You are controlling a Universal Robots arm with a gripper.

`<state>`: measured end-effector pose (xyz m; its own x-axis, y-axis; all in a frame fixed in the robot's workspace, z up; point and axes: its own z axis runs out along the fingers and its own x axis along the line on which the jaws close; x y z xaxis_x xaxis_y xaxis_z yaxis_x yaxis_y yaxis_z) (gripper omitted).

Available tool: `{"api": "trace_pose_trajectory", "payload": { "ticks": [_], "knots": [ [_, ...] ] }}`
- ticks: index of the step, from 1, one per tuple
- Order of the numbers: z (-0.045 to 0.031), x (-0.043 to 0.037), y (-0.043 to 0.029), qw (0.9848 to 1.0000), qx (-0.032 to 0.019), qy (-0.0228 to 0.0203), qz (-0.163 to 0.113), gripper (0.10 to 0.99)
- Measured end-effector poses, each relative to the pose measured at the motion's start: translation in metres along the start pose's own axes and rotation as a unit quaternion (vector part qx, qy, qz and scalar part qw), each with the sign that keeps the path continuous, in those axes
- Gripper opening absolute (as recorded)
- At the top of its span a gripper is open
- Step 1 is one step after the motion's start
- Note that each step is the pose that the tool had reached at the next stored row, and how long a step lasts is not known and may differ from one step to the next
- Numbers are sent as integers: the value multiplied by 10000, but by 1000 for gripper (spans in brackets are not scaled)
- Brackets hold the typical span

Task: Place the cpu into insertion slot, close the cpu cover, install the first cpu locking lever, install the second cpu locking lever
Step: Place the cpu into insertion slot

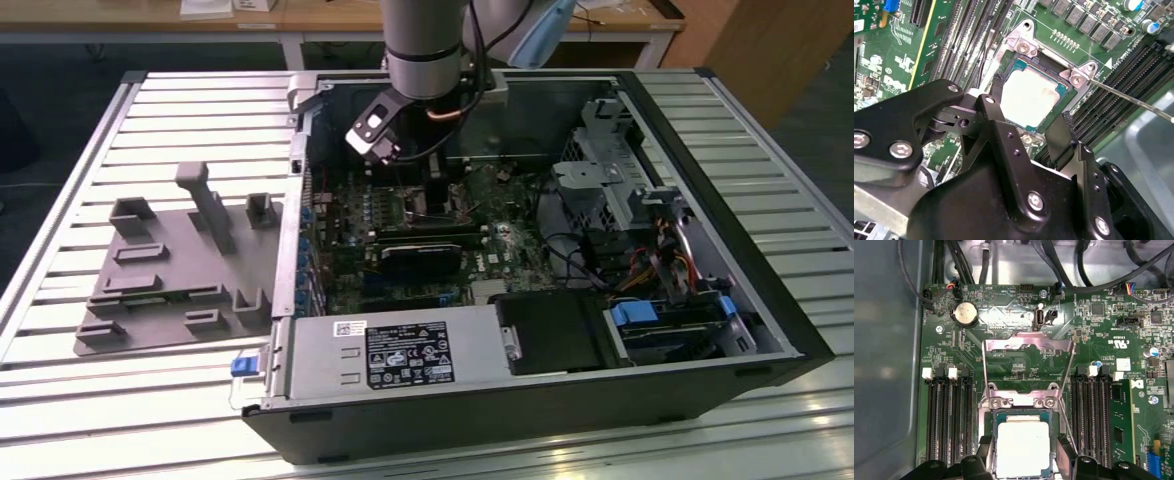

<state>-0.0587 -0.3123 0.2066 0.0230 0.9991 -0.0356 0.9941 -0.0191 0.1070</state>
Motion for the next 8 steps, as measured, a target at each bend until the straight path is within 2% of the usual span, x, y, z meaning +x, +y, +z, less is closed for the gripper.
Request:
{"api": "trace_pose_trajectory", "payload": {
  "ticks": [8],
  "knots": [
    [-37, -1, 4, 10000, -1, 1, 0, 616]
  ]
}}
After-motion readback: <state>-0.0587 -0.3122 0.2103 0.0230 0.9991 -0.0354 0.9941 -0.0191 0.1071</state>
